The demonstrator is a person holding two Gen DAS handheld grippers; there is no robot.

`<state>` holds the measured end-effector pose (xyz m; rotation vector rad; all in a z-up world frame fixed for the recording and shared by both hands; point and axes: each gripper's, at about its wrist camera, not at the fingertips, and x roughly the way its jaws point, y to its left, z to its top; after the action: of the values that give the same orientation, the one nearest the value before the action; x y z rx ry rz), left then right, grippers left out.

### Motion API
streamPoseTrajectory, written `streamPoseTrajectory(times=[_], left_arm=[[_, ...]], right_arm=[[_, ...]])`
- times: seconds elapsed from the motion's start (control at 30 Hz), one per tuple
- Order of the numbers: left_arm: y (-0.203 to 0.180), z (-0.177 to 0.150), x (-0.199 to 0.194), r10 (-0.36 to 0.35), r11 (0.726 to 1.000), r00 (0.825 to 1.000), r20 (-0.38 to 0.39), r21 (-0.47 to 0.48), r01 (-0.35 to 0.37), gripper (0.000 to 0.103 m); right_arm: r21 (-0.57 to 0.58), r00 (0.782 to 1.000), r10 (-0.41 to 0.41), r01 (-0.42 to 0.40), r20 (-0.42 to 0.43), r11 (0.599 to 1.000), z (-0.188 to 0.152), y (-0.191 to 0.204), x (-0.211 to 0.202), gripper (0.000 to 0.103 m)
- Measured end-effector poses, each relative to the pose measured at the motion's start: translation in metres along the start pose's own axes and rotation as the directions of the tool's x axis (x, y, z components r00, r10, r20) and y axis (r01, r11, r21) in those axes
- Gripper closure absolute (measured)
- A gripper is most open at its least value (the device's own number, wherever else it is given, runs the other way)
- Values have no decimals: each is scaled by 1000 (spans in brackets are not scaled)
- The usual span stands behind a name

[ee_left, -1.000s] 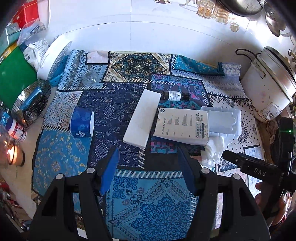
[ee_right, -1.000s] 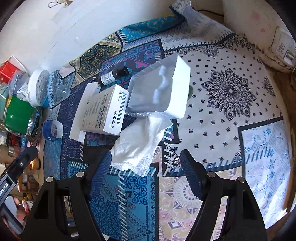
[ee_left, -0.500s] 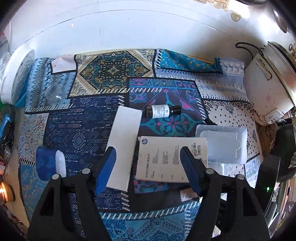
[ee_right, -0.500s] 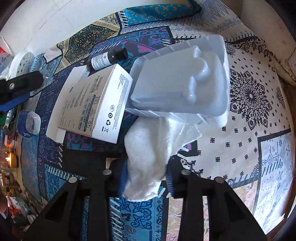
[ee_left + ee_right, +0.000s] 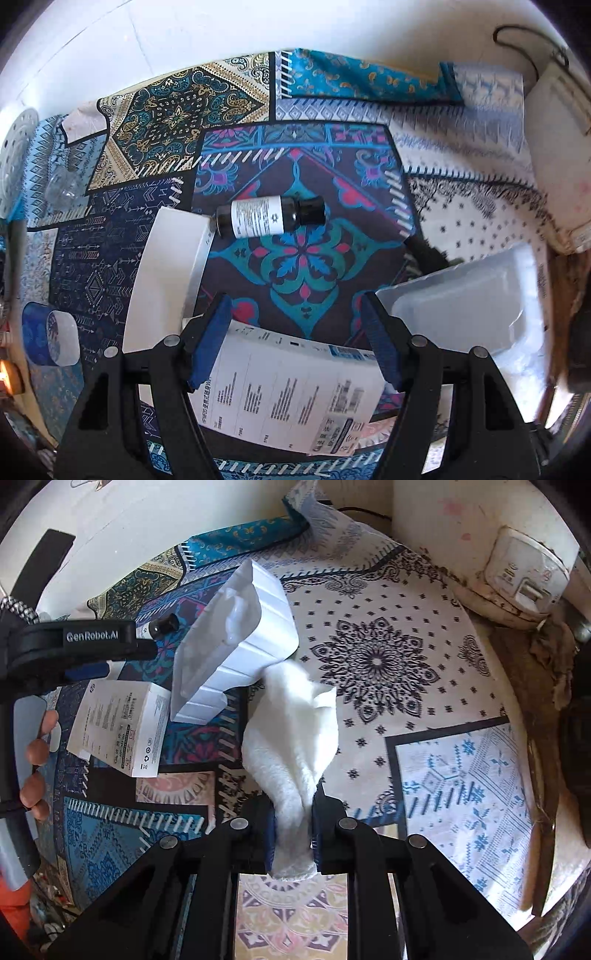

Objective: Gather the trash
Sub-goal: 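Grasp the white tissue with the right tool while the left tool approaches the HP box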

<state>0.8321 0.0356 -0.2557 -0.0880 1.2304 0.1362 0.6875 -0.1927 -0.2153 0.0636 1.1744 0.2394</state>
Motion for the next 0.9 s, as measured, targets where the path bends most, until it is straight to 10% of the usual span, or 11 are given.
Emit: streamPoseTrajectory(times=[0.47,0.9], left_arm=[[5,-89,-29,114,992,993,-12,59,-113,31],[73,-136,-32,-135,975,991,5,-176,134,19]], right_arm=[[-47,999,-20,21,28,999,-9,-17,-21,89],[-137,997,40,-31,63,990,-11,1,-36,89]])
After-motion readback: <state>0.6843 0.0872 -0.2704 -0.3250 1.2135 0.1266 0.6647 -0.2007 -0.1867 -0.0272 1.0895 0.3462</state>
